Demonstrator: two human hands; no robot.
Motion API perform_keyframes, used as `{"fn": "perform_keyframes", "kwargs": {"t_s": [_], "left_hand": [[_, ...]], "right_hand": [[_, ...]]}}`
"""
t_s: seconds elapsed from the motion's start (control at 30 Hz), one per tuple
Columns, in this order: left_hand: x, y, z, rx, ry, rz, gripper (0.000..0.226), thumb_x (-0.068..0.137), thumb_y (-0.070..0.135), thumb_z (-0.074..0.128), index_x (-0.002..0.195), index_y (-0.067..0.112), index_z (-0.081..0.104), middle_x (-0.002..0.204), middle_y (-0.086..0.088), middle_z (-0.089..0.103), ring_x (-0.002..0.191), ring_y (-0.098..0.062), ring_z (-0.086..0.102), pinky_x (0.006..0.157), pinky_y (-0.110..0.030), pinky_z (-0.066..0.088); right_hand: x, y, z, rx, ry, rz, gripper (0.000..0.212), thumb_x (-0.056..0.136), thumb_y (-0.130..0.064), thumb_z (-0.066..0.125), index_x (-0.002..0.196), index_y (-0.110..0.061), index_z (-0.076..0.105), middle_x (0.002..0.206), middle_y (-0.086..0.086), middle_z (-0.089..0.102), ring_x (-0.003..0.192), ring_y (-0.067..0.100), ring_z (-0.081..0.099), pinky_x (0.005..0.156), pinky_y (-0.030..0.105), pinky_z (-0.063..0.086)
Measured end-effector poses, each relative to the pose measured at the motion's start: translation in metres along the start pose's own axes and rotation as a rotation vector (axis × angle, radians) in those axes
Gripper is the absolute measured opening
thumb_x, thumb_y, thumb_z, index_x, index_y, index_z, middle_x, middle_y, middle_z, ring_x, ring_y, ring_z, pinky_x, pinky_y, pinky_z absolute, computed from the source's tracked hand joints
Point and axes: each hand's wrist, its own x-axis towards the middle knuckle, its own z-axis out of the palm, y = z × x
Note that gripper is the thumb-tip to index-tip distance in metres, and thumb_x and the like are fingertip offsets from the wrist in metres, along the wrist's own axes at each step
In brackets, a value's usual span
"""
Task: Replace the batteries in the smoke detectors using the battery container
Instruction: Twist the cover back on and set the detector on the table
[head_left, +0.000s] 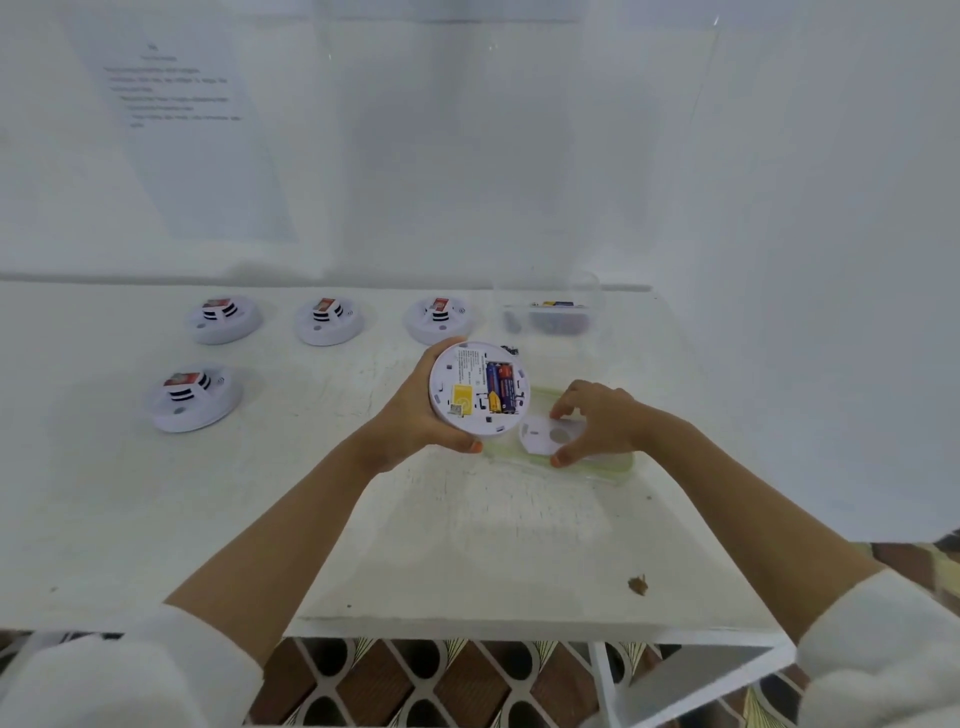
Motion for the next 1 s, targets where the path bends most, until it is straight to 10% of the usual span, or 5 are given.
{"fn": "perform_keyframes", "kwargs": {"t_s": [0.23, 0.47, 0.73, 1.0], "left_hand": [[0.012, 0.004, -0.001, 0.006, 0.002, 0.012, 0.106, 0.05, -0.007, 0.077, 0.138, 0.025, 0.028, 0.132, 0.003, 0.047, 0.117, -0.006, 0.051, 0.079, -0.026, 0.054], [0.033, 0.015, -0.001, -0.006, 0.004, 0.044, 0.106, 0.051, -0.009, 0.076, 0.139, 0.024, 0.027, 0.132, 0.004, 0.046, 0.115, -0.004, 0.052, 0.079, -0.028, 0.054], [0.049, 0.032, 0.007, 0.079, 0.02, 0.115, 0.096, 0.048, -0.01, 0.073, 0.13, 0.021, 0.033, 0.102, 0.043, 0.049, 0.101, 0.014, 0.052, 0.073, -0.021, 0.055], [0.071, 0.035, -0.008, 0.037, 0.024, 0.114, 0.096, 0.051, -0.024, 0.075, 0.119, 0.032, 0.039, 0.114, 0.024, 0.048, 0.097, 0.017, 0.053, 0.068, -0.016, 0.052]], "right_hand": [[-0.003, 0.001, -0.02, 0.079, 0.056, -0.001, 0.062, 0.067, -0.044, 0.077, 0.119, -0.018, 0.053, 0.12, -0.002, 0.049, 0.104, 0.014, 0.046, 0.097, 0.03, 0.029], [-0.023, -0.008, -0.089, 0.315, 0.458, -0.113, 0.058, 0.063, -0.032, 0.083, 0.113, -0.018, 0.056, 0.108, -0.008, 0.05, 0.097, 0.008, 0.045, 0.094, 0.019, 0.026], [0.009, -0.048, -0.078, 0.172, 0.377, -0.313, 0.068, 0.058, -0.041, 0.082, 0.118, -0.028, 0.054, 0.106, -0.014, 0.044, 0.104, 0.006, 0.035, 0.09, 0.026, 0.019], [0.039, -0.048, -0.081, 0.09, 0.386, -0.297, 0.067, 0.062, -0.04, 0.08, 0.123, -0.029, 0.054, 0.106, -0.013, 0.044, 0.104, 0.01, 0.036, 0.092, 0.03, 0.019]]}}
